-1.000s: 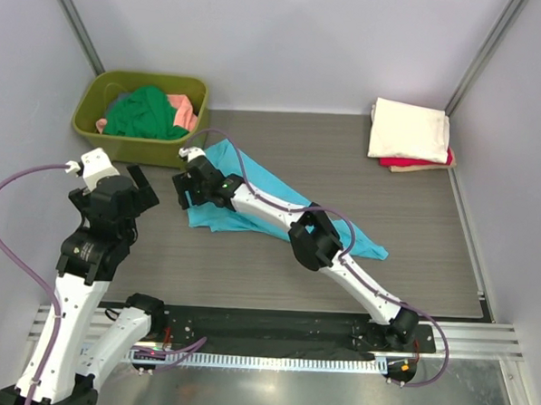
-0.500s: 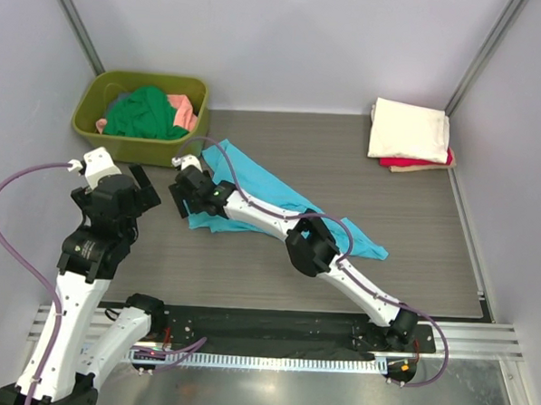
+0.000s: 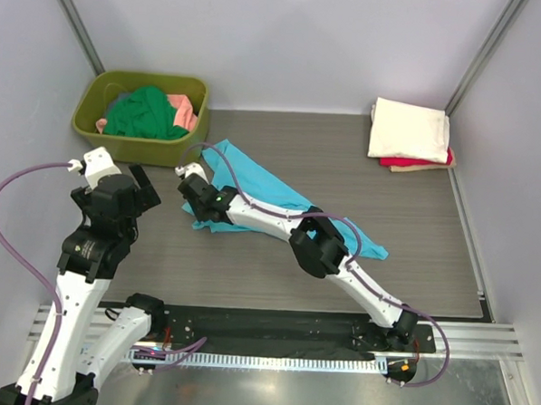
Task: Fold and stack the t-shirts
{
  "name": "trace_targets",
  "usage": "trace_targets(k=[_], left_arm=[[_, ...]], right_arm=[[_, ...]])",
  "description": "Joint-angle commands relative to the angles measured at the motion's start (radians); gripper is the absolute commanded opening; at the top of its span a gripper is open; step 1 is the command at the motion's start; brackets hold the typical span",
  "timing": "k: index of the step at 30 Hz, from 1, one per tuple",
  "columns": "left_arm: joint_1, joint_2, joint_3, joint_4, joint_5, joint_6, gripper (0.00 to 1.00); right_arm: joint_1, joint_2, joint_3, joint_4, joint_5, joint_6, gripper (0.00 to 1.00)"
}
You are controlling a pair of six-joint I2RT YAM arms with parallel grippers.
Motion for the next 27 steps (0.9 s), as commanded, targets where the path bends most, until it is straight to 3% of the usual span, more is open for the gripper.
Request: trace_targets(k=[1,3,7,8,11,15,22,27], left_arm=[[0.008,-0.001,-0.002,0.041,-0.009,-0.005,1.00],[0.006,-0.001,-0.005,0.044,-0.009,0.001,1.00],[0.008,-0.002,-0.008,0.055,-0.006,0.008,1.00],[0.006,-0.001,-0.008,0.059,0.008,0.009,1.00],[0.008,0.013,-0.008,0.067,0.032,0.011,1.00],[0.006,0.059,0.019,0.052,0.118,-0.005,1.00],[-0.003,0.177,-0.003,0.099,0.399,-0.150,0.95],[-0.153,0.323,-0.022,0.197,0.355,-0.235,0.93]], right_arm=[[0.009,-0.035,-0.183,-0.226,0.005,-0.017,0.01],[-0.029,-0.141,-0.313,-0.159,0.034,-0.009,0.01],[-0.145,-0.521,-0.565,-0.056,0.037,0.014,0.01],[-0.167,-0.698,-0.605,-0.049,0.048,0.012,0.01],[-0.259,-1.007,-0.749,-0.055,0.072,0.011,0.01],[-0.391,-1.280,-0.916,-0.175,0.103,0.006,0.01],[-0.502,-1.597,-1.260,-0.215,0.196,0.165,0.01],[-0.514,-1.718,-1.438,-0.148,0.116,0.218,0.01]])
